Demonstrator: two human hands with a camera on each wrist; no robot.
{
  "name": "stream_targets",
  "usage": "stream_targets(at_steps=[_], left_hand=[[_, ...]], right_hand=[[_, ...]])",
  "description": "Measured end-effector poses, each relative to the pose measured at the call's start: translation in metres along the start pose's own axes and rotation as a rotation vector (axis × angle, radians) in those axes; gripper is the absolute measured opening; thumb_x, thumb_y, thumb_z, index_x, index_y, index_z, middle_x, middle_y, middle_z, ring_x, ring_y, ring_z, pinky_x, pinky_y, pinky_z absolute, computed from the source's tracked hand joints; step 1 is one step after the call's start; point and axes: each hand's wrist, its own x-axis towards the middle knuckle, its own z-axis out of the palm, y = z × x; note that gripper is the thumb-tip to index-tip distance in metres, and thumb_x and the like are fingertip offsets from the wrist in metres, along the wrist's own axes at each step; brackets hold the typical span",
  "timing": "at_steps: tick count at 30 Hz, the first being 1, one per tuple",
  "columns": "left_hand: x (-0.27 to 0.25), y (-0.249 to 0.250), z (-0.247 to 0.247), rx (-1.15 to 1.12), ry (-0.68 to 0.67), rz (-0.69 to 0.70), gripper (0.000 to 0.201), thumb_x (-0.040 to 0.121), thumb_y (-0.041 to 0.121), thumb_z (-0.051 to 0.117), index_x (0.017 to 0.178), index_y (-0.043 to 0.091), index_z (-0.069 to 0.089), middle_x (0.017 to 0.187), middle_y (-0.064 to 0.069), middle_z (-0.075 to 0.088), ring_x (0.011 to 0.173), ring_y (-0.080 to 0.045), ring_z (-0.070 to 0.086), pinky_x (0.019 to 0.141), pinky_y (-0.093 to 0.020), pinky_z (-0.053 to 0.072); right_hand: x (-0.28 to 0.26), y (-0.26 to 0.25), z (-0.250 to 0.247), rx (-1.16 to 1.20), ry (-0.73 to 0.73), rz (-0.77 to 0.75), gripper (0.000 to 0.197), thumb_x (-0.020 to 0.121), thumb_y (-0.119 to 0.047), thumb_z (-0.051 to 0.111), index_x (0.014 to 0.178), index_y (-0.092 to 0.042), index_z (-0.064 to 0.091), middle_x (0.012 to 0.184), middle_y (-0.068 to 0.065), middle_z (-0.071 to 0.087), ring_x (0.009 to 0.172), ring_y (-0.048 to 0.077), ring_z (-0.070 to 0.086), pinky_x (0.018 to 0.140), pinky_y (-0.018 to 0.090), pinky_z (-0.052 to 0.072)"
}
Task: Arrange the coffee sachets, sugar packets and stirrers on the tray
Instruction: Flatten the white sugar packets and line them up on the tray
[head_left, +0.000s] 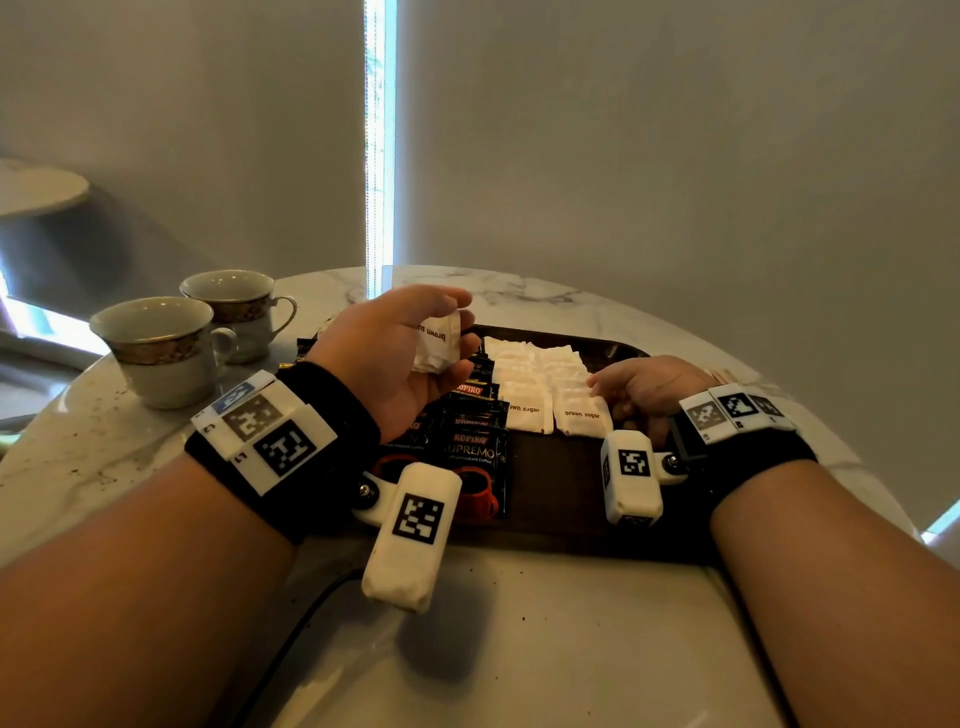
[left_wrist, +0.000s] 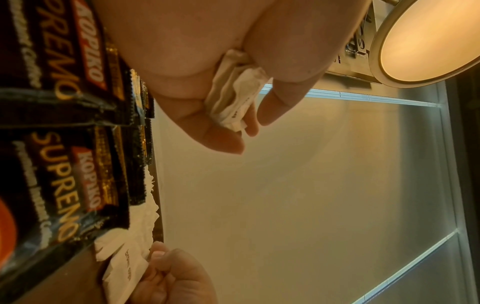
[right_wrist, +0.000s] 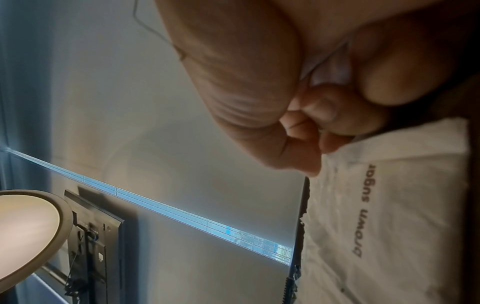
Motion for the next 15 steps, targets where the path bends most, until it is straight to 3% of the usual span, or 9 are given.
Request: stream_targets(at_steps=[3, 5, 8, 12, 15], left_hand=[[-0.001, 0.000, 0.001, -0.006, 0.002, -0.005, 0.018, 0.096, 0.010, 0.054, 0.104, 0.008, 0.070, 0.103, -0.012, 0.063, 0.076, -0.019, 0.066, 0.053, -0.027, 0.053], [-0.002, 0.000, 0.002, -0.015, 0.001, -0.009, 0.021, 0.095, 0.008, 0.050, 0.103, 0.006, 0.070, 0.107, -0.015, 0.061, 0.080, -0.022, 0.065, 0.054, -0.028, 0.054], [-0.005, 0.003, 0.003, -0.030, -0.005, -0.021, 0.031, 0.093, 0.004, 0.041, 0.105, 0.004, 0.069, 0.113, -0.018, 0.057, 0.087, -0.028, 0.066, 0.060, -0.031, 0.058], [-0.010, 0.004, 0.007, -0.039, -0.037, -0.035, 0.041, 0.092, -0.001, 0.032, 0.106, 0.004, 0.070, 0.125, -0.021, 0.054, 0.099, -0.034, 0.067, 0.073, -0.039, 0.064], [-0.010, 0.003, 0.008, -0.030, -0.071, -0.048, 0.040, 0.095, -0.001, 0.035, 0.116, 0.006, 0.068, 0.126, -0.021, 0.056, 0.104, -0.033, 0.068, 0.077, -0.043, 0.063]], right_hand=[[0.000, 0.001, 0.000, 0.080, 0.004, 0.005, 0.014, 0.087, -0.009, 0.063, 0.099, -0.005, 0.067, 0.066, 0.001, 0.048, 0.045, 0.008, 0.036, 0.045, 0.025, 0.032], [-0.001, 0.001, 0.000, 0.100, 0.021, 0.002, 0.003, 0.086, -0.010, 0.063, 0.088, -0.008, 0.064, 0.064, 0.000, 0.047, 0.044, 0.009, 0.035, 0.044, 0.026, 0.031], [-0.002, 0.000, -0.001, 0.104, 0.069, -0.035, 0.009, 0.085, -0.013, 0.064, 0.076, -0.013, 0.060, 0.063, 0.000, 0.047, 0.045, 0.010, 0.036, 0.046, 0.027, 0.032], [-0.012, -0.013, -0.004, 0.209, 0.071, -0.107, 0.005, 0.087, -0.016, 0.064, 0.091, -0.013, 0.065, 0.067, -0.001, 0.050, 0.047, 0.010, 0.037, 0.042, 0.025, 0.032], [-0.029, -0.027, 0.000, 0.329, -0.037, -0.228, 0.003, 0.090, -0.016, 0.060, 0.091, -0.013, 0.061, 0.066, -0.002, 0.047, 0.047, 0.009, 0.037, 0.041, 0.021, 0.029]])
